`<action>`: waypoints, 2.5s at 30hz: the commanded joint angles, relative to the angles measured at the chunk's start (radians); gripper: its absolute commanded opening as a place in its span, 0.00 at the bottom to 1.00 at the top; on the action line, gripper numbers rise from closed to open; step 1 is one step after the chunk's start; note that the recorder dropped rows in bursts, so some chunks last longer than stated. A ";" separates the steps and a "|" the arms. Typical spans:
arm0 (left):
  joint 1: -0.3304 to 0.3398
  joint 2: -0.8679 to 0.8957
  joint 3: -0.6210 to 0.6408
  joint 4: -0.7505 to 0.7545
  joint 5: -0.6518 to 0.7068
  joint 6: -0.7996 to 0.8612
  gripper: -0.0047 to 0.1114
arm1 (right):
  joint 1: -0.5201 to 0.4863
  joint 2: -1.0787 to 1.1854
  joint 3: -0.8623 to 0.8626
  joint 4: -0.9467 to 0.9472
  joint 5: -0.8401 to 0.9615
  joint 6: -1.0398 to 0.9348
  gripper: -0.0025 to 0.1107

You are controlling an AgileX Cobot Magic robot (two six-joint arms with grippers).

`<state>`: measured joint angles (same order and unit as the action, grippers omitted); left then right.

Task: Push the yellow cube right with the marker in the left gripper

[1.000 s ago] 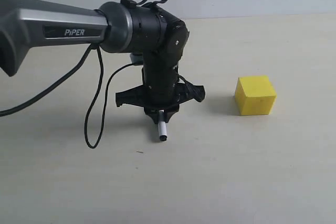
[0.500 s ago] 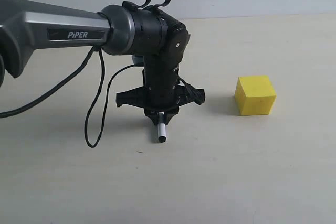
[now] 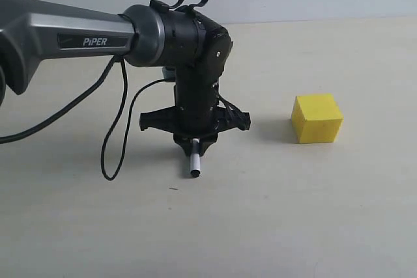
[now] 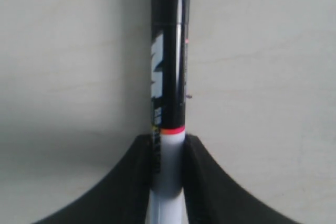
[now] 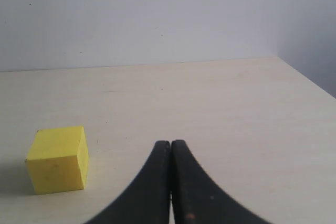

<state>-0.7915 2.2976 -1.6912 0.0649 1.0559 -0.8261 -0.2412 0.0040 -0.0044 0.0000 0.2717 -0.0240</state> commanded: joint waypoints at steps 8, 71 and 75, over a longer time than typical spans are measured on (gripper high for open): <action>0.003 0.012 0.005 0.004 0.002 0.041 0.68 | -0.003 -0.004 0.004 0.000 -0.005 -0.005 0.02; 0.245 -1.283 1.297 0.111 -1.253 0.408 0.04 | -0.003 -0.004 0.004 0.000 -0.005 -0.005 0.02; 0.253 -1.334 1.297 0.115 -1.248 0.408 0.04 | -0.003 -0.004 0.004 0.000 -0.005 -0.005 0.02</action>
<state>-0.5505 1.0047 -0.3961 0.1758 -0.1982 -0.4226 -0.2412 0.0040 -0.0044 0.0000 0.2717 -0.0240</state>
